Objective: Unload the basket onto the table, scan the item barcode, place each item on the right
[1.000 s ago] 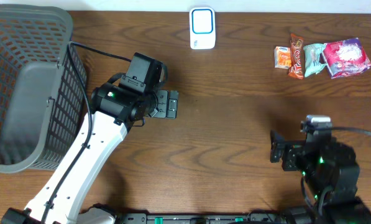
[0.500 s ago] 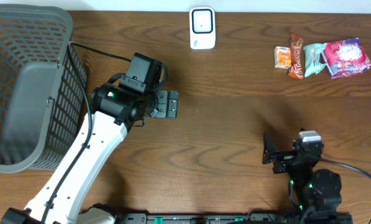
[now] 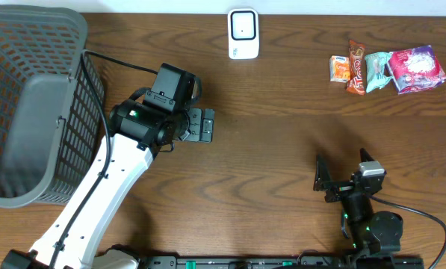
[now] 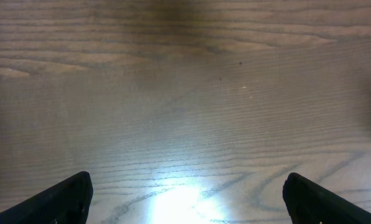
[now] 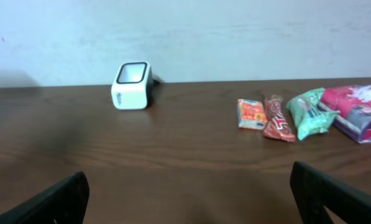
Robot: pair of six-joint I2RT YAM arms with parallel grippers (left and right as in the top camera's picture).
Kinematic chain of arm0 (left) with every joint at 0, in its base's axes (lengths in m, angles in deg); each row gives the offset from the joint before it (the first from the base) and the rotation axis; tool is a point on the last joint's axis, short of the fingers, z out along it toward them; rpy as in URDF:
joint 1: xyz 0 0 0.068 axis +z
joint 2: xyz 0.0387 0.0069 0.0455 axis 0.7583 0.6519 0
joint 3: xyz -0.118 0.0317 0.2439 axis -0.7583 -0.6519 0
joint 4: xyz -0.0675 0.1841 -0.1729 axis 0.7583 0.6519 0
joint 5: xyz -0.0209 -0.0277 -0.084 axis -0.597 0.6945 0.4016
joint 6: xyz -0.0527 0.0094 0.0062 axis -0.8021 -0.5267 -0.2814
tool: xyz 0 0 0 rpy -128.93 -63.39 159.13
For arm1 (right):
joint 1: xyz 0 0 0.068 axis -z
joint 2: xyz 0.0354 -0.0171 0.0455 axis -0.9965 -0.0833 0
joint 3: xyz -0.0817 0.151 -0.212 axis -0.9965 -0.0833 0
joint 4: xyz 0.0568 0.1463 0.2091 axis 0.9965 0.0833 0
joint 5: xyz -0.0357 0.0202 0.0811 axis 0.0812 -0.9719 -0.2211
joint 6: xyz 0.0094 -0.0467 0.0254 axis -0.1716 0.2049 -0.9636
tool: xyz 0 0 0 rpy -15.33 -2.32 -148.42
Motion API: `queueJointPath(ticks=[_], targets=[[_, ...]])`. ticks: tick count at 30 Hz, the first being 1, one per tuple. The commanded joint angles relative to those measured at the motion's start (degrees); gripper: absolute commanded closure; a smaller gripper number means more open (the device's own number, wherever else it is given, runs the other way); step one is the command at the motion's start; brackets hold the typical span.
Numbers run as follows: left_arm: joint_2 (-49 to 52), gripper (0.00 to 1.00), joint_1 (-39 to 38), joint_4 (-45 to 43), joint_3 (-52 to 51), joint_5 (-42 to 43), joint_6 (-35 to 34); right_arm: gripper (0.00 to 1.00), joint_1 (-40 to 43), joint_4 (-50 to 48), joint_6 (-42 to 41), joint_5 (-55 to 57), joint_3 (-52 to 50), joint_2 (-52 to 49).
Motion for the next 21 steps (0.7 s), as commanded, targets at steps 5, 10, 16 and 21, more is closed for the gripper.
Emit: queueJointPath(ticks=[5,10,16,21], targets=[[0.2,0.02,0.2,0.3,0.2,-0.1,0.1,0.01,1.5,-0.3,0.7,0.7,-1.0,0.7],[0.2,0.02,0.2,0.2,0.2,-0.1,0.1,0.01,1.5,0.3,1.3,2.7,-1.0,0.7],[0.2,0.02,0.2,0.3,0.2,-0.1,0.1,0.01,1.5,0.5,2.1,3.3,-1.0,0.7],[0.2,0.02,0.2,0.3,0.2,-0.1,0.1,0.01,1.5,0.5,3.1,3.3,-1.0,0.7]])
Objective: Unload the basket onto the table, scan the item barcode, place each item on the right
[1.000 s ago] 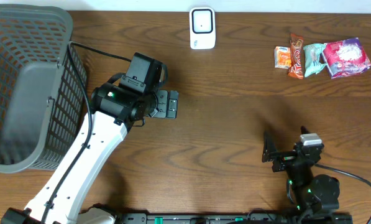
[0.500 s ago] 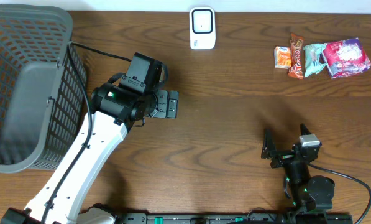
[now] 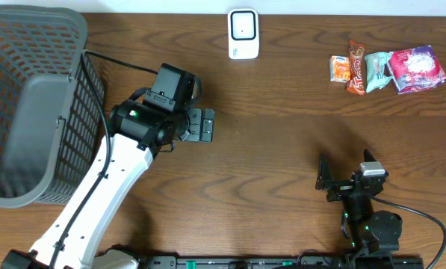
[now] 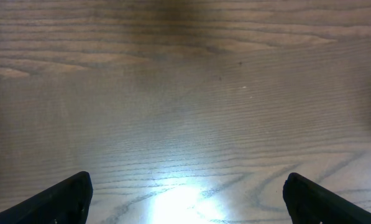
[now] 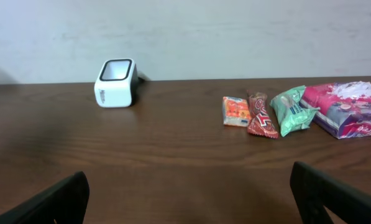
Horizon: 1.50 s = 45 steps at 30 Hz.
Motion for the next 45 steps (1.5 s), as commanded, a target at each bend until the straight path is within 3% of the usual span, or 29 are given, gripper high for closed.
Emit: queueJointPath(ticks=[1,45], targets=[[0.2,0.02,0.2,0.3,0.2,-0.1,0.1,0.01,0.7,0.3,1.3,0.9,-0.2,0.6],[0.2,0.02,0.3,0.5,0.2,-1.4,0.2,0.01,0.6,0.0,1.2,0.5,-0.2,0.5]])
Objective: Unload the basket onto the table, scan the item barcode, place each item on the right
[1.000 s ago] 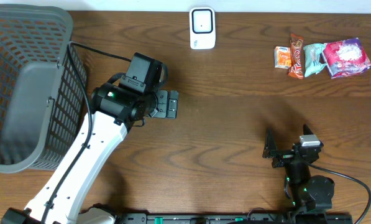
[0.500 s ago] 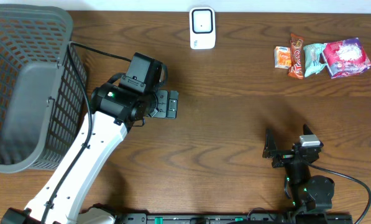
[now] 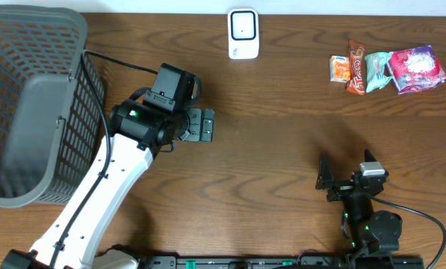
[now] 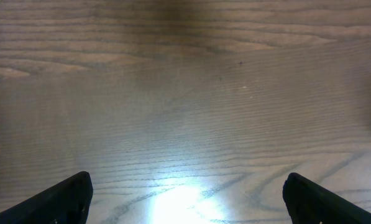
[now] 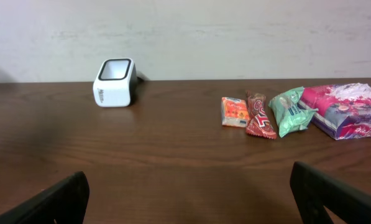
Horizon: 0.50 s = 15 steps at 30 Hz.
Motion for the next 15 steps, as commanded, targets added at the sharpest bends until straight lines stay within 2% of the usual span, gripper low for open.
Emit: queueJointPath(ticks=[1,8,15], targets=[[0.1,0.02,0.3,0.7,0.2,-1.3,0.2,0.01,0.6,0.0,0.9,0.5,-0.2,0.5],[-0.3,0.02,0.2,1.0,-0.7,-1.3,0.2,0.01,0.6,0.0,0.9,0.5,-0.2,0.5],[-4.8,0.02,0.4,0.0,-6.1,-1.3,0.1,0.01,0.6,0.0,0.9,0.5,-0.2,0.5]])
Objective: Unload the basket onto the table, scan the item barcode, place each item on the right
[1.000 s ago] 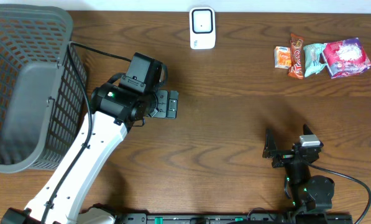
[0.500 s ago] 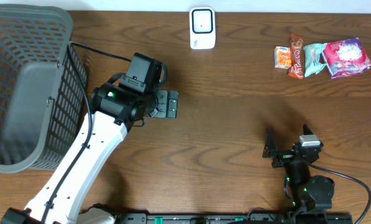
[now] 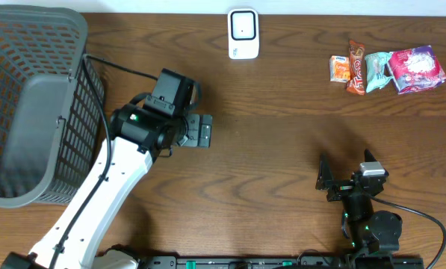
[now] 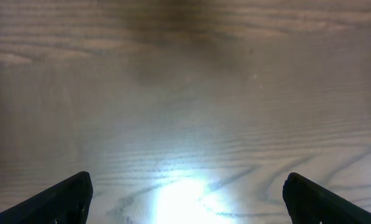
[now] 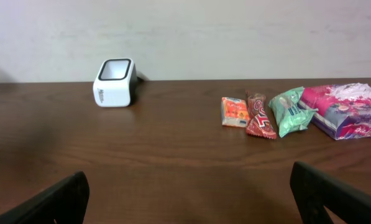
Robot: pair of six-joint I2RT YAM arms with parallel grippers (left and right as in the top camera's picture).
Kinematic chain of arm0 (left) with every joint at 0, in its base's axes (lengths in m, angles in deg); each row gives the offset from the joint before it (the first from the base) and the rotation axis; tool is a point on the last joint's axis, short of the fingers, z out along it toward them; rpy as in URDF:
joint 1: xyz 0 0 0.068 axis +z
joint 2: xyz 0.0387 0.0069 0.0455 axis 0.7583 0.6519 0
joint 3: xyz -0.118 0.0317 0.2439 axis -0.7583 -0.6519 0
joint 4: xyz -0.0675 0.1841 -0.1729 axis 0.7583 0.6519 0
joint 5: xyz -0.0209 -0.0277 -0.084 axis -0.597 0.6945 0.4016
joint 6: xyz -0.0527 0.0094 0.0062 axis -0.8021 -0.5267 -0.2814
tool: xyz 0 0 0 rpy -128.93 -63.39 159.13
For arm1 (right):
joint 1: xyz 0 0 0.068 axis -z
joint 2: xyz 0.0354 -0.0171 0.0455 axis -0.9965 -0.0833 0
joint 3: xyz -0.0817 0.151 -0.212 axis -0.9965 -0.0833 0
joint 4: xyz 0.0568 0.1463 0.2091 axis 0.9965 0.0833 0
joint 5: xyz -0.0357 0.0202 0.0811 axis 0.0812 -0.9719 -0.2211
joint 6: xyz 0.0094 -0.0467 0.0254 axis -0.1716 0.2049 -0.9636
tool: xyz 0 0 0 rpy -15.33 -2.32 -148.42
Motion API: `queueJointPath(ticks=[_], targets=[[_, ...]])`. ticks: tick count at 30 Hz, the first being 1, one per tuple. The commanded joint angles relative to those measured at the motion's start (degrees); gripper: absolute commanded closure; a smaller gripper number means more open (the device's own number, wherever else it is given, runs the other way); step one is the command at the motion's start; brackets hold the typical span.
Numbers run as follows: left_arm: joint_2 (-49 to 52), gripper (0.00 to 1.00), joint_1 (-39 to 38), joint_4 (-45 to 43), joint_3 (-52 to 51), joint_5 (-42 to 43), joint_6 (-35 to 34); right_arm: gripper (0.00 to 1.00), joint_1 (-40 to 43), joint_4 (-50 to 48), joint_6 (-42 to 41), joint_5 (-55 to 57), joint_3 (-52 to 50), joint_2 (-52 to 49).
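The white barcode scanner [image 3: 243, 33] stands at the table's far edge, also seen as scanner [image 5: 115, 90] in the right wrist view. Far right lie the items: an orange packet [image 3: 340, 69], a red bar [image 3: 356, 67], a green packet [image 3: 377, 69] and a pink pack [image 3: 417, 69]. My left gripper [image 3: 200, 131] hangs open over bare wood left of centre, nothing between its fingertips [image 4: 67, 199]. My right gripper [image 3: 346, 179] sits low near the front edge, open and empty, facing the scanner and items, its fingertips [image 5: 61, 202] at the frame's lower corners.
A large grey mesh basket [image 3: 28, 104] fills the far left, close beside the left arm. The brown wooden table [image 3: 282, 149] lies between both grippers and the items. A pale wall [image 5: 185, 31] stands behind the table's far edge.
My left gripper has shifted slightly toward the front of the table, and its wrist view is now blurred. The right arm and all items are as before.
At first both grippers were open and empty, the left over bare wood, the right low at the front. The right wrist's view then shifted a little rightward and stayed there. Only the left gripper has moved since, slightly nearer the front.
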Motion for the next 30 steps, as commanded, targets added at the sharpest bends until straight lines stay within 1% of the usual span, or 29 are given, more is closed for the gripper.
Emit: queueJointPath(ticks=[1,3,8,12,16,21,26,30], targets=[[-4.2,0.02,0.4,-0.3,-3.4,-0.7,0.1,0.01,0.6,0.1,0.9,0.5,-0.2,0.5],[-6.9,0.02,0.9,-2.1,-6.2,-0.7,0.1,0.01,0.6,0.1,0.9,0.5,-0.2,0.5],[-14.4,0.02,3.0,-9.8,-15.8,-0.4,0.1,0.01,0.6,0.1,0.9,0.5,-0.2,0.5],[-20.0,0.02,6.3,-16.4,-23.7,2.6,0.1,0.01,0.6,0.1,0.9,0.5,-0.2,0.5],[-25.6,0.02,11.5,-22.7,-30.1,7.3,0.1,0.01,0.6,0.1,0.9,0.5,-0.2,0.5],[-33.4,0.02,16.1,-27.6,-36.1,9.9,0.2,0.01,0.6,0.1,0.9,0.5,-0.2,0.5],[-42.9,0.02,16.7,-33.0,-42.7,9.8,2.3,0.01,0.6,0.1,0.9,0.5,-0.2,0.5],[-48.1,0.02,16.8,-39.3,-49.1,9.8,3.5,0.01,0.6,0.1,0.9,0.5,-0.2,0.5]])
